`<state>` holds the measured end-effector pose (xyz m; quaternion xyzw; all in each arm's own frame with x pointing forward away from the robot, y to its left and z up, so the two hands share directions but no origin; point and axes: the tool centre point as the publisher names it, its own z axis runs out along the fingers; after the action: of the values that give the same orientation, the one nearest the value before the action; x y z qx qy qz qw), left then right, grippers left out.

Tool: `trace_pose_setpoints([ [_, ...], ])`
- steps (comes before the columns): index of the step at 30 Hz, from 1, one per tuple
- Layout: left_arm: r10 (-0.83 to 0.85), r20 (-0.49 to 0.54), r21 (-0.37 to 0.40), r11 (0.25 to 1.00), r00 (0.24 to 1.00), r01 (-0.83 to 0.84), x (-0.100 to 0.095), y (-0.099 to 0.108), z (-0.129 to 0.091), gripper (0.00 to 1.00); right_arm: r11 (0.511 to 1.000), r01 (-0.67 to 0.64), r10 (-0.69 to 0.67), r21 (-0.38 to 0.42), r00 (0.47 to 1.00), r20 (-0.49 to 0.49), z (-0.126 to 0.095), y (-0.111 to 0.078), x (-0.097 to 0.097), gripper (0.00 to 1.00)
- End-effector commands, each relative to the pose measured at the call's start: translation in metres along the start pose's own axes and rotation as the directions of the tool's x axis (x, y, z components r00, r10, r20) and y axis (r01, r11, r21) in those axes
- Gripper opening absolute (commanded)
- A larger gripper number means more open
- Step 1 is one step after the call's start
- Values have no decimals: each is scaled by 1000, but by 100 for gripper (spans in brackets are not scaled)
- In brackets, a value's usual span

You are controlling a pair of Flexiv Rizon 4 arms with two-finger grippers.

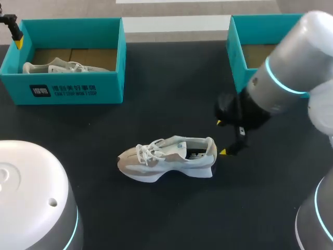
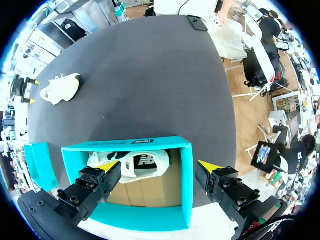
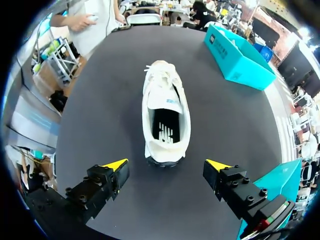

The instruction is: Take the shoe out of the shoebox, open the shoe tongue, remove and reinsert the insole, then place the shoe into the shoebox

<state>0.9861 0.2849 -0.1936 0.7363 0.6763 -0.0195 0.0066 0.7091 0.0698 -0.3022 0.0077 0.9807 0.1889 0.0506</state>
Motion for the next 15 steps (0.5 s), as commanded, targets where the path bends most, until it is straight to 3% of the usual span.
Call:
trace_pose_setpoints([
  [1, 1, 0, -1, 1000, 1000, -1, 0, -1, 0, 100, 945, -5, 2, -328, 1000, -9, 7, -12, -1, 100],
  [5, 1, 0, -1, 1000, 1000, -1, 0, -1, 0, 100, 924, -13, 16, -383, 1000, 5, 15, -17, -3, 100],
  [15, 1, 0, -1, 1000, 1000, -1, 0, -1, 0, 100, 918, 12, -19, -397, 1000, -12, 41, -25, -7, 100],
])
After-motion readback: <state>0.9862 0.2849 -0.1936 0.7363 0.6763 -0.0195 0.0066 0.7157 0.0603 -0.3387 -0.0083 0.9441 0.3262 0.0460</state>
